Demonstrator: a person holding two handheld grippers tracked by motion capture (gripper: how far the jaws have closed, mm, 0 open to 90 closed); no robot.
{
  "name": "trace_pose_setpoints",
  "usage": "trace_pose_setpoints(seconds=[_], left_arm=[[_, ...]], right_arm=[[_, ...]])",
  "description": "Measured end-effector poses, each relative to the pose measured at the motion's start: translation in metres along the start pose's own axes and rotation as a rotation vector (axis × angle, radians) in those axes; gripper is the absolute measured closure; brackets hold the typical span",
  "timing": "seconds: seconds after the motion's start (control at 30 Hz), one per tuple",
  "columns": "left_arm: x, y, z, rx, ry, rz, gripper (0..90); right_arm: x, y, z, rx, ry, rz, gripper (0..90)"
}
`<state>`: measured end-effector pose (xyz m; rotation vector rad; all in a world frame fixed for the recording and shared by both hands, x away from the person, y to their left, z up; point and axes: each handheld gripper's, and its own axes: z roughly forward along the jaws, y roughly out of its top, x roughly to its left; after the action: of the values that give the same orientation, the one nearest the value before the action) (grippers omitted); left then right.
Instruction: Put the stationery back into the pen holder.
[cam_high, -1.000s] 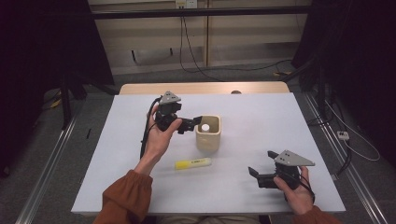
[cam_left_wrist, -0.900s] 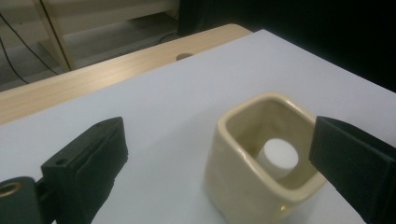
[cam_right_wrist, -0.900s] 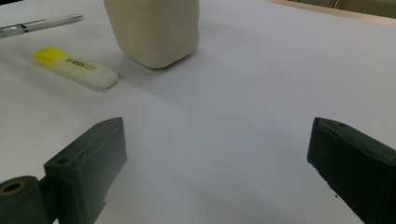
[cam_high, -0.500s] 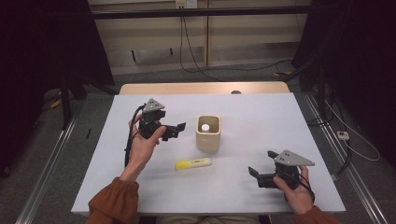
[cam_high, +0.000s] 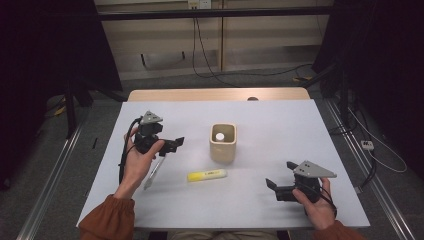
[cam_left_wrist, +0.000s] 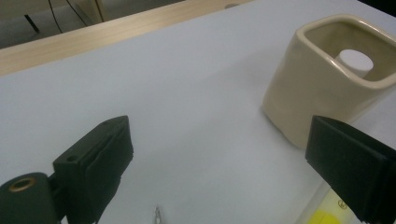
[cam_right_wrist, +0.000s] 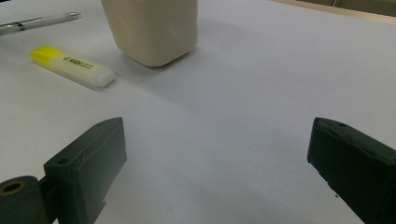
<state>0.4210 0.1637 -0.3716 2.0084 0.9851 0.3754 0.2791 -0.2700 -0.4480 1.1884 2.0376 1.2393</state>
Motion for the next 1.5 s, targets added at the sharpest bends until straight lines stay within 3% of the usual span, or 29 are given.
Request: trace_pose_setpoints(seconds=[0.13,0.27,0.3,0.4,0.53,0.8,1.07,1.13,1.5], left_arm=[[0.005,-0.009,-0.003,0.048,0.015,0.022,7.8],[0.01,-0.015,-0.008,0.047,0.039,0.007,8.4],[0.011,-0.017,-0.007,0.043,0.041,-0.013,8.4],[0.015,-0.023,-0.006,0.088,0.04,-0.011,8.4],[0.016,-0.027,-0.001,0.148,0.068,-0.018,9.9],[0.026,-0.037,0.001,0.237,0.033,-0.066,13.1],[0.034,-0.049,0.008,0.329,0.05,-0.114,26.7],[0.034,-0.051,0.01,0.352,0.042,-0.107,34.1],[0.028,-0.054,0.023,0.408,0.059,-0.087,52.4]], right_arm=[[0.0,0.0,0.001,0.002,0.002,0.001,4.5],[0.0,0.0,0.0,0.0,0.006,-0.003,4.5],[0.001,0.0,0.0,0.0,0.008,-0.005,4.5],[0.001,0.0,0.0,-0.001,0.014,-0.006,4.5],[0.001,0.0,0.0,0.001,0.017,-0.009,4.5],[0.001,0.0,0.0,0.004,0.015,-0.011,4.5],[0.001,0.0,0.001,0.005,0.016,-0.01,4.4],[0.001,0.0,0.001,0.006,0.016,-0.011,4.4],[0.002,0.0,0.001,0.009,0.021,-0.014,4.5]])
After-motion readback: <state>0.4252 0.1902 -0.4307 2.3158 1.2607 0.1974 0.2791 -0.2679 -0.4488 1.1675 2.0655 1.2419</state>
